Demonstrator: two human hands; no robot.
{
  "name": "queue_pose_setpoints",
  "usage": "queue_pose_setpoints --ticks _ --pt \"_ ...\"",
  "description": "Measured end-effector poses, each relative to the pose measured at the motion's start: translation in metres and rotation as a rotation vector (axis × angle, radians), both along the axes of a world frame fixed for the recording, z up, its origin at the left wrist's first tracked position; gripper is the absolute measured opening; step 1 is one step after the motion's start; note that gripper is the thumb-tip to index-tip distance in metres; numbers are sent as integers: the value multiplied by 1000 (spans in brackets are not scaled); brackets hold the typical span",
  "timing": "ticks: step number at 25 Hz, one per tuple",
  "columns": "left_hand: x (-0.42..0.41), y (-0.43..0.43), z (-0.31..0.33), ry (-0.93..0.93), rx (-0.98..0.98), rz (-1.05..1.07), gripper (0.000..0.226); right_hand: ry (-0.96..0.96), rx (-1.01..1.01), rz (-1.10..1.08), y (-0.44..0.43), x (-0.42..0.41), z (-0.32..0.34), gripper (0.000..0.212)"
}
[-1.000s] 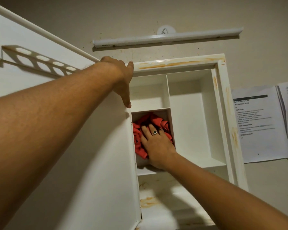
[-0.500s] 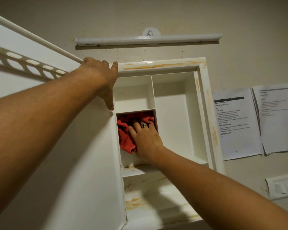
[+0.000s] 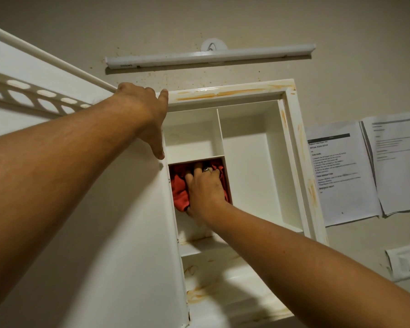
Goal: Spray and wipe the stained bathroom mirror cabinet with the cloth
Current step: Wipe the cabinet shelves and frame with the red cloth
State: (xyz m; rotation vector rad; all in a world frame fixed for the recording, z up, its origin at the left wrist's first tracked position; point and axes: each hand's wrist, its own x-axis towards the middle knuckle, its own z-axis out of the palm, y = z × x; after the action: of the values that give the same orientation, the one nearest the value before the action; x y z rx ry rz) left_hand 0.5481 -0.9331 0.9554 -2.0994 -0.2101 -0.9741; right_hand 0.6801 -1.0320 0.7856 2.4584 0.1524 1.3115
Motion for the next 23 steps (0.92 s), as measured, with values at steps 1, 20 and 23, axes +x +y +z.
queue_pose_setpoints --ticks 1,20,23 --pt "0 0 1 3 3 -2 150 10 -42 -26 1 -1 3 64" --pt "13 5 -7 8 22 23 164 166 -6 570 -17 -6 -60 52" --pt "9 2 -6 -2 -6 -24 161 236 -120 532 -35 -6 -51 37"
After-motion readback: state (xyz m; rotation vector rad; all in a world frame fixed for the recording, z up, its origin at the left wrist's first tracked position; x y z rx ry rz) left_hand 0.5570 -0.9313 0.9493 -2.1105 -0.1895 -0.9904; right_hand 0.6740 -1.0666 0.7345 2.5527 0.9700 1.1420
